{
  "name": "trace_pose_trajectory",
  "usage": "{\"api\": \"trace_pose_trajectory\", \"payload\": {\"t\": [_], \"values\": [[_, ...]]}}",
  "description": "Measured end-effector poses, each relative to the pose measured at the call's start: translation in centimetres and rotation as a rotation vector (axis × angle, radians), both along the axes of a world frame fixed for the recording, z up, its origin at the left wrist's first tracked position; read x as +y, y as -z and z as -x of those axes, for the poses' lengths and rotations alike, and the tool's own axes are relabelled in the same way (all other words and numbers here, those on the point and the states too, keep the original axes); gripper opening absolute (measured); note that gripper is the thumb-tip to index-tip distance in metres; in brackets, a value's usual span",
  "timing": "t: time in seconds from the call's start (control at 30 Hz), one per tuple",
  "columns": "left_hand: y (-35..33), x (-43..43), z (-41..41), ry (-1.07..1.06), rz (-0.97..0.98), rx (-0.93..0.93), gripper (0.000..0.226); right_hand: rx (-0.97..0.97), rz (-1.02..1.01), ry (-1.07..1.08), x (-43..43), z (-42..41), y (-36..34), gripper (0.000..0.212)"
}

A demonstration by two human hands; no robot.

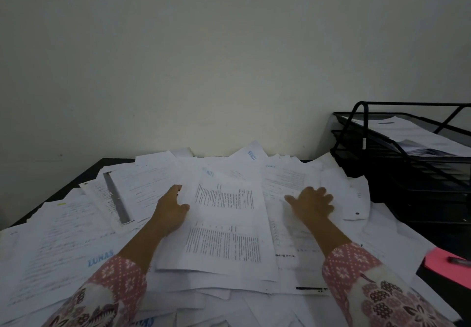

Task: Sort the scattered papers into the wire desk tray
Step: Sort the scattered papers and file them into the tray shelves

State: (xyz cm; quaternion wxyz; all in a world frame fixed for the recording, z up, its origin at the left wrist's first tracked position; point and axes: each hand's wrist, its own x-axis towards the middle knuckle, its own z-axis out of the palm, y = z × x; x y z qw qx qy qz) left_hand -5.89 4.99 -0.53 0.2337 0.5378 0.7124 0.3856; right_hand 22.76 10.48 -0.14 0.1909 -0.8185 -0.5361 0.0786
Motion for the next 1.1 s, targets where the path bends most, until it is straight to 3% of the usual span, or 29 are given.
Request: {"api": "trace_pose_trajectory", "payload": {"t": [0.1,0.2,0.37,0.67,0.73,0.97,1.1], "values": [[0.2,0.0,0.2,-0.023,-0.025,-0.011,0.052,0.087,0.07,0.073,0.4,-1.8,0.4,0.082],[0.1,0.2,0.1,-0.026,-0.017,-0.017,0.049,0.233,0.067,0.051,1.2,-2.3,0.5,0.087],[-0.1,-0.2,0.0,0.03,0.036,0.027,0.067,0.338,0.029,-0.011,1.5,-3.0,0.2,0.063],[-0.5,0.0,0.0,-0.06,-0.042,-0.009,0.055,0.301,-0.258,-0.102,1.3,-5.3,0.1,0.011],[-0.4,0.1,0.3,-0.073,-0.055,-0.033,0.054,0.34,-0.271,-0.086,1.4,-6.1,-0.4,0.029],[-0.1,-0.1,0.5,-0.097,-0.07,-0.048,0.051,0.107,0.221,-0.164,0.2,-8.3,-2.4,0.035],[0.2,-0.1,0.3,-0.115,-0.063,-0.095,0.049,0.091,0.299,-0.187,-1.2,-7.9,-2.6,0.016]]}}
